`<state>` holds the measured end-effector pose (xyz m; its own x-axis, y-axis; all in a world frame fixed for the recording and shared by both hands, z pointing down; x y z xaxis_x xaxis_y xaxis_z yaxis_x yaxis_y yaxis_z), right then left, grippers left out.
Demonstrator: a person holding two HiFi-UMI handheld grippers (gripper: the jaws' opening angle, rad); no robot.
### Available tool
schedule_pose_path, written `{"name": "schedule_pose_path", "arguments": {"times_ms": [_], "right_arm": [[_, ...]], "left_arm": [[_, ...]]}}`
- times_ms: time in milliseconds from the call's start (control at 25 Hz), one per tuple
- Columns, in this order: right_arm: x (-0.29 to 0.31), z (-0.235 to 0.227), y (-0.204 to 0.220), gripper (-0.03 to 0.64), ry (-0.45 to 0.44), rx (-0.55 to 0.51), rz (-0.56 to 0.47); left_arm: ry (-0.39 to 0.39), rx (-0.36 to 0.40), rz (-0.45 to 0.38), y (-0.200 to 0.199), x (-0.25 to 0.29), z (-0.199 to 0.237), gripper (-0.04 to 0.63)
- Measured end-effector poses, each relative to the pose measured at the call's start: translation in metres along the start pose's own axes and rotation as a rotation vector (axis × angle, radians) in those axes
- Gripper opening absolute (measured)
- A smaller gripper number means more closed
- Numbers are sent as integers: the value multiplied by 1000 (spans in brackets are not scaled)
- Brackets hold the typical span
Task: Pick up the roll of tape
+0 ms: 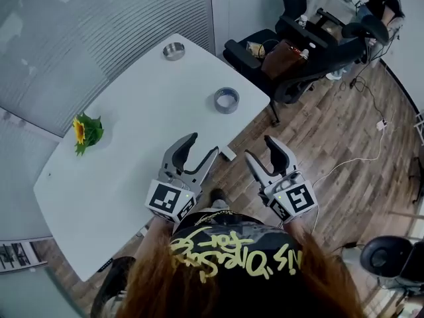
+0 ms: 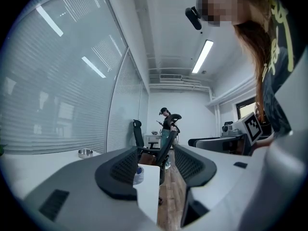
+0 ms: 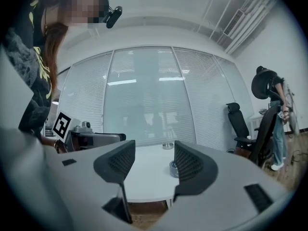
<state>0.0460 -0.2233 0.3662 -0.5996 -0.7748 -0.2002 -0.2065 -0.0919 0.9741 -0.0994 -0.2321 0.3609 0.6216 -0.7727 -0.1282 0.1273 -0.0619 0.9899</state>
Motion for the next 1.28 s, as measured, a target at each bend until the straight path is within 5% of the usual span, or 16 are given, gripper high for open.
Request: {"name": "schedule_pose_path", "arguments": {"times_ms": [360, 800, 1280], "right_arm": [[46, -17, 16, 239, 35, 11, 18], [61, -38, 29, 239, 14, 20, 39], [111, -77, 29, 239, -221, 15, 72]], "left_arm": [[23, -21, 21, 10, 27, 47, 233], [21, -32, 48, 27, 47, 56, 235], [-125, -37, 30, 33, 79, 63, 247]]}}
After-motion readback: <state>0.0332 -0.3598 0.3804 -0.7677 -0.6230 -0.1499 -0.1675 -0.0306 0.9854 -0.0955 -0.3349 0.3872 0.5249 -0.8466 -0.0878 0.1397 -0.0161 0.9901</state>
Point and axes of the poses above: the fingertips, and each gripper's own axes: x forward along the fingers, z to its left, y out of its underside, the point moved 2 cm from there along -x, backward along the fingers, and after that the axes turned 10 degrees about -z, right-handed, at the moved point
